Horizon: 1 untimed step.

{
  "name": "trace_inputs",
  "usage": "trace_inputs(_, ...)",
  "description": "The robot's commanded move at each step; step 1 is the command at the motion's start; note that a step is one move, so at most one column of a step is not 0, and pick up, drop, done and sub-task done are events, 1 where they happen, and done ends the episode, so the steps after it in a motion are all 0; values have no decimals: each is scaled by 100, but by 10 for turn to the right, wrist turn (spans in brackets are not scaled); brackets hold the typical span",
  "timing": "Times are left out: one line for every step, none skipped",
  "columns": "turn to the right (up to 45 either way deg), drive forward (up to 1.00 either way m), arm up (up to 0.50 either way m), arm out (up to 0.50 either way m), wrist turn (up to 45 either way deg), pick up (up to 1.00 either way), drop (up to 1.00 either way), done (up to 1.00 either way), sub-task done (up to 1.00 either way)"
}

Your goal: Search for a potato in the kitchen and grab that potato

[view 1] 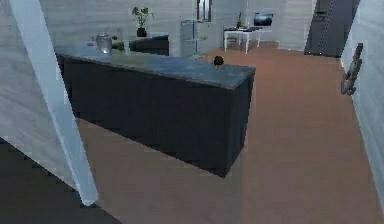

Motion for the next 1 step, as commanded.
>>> trace_inputs(60,0,0,0,0,0,0,0,0)
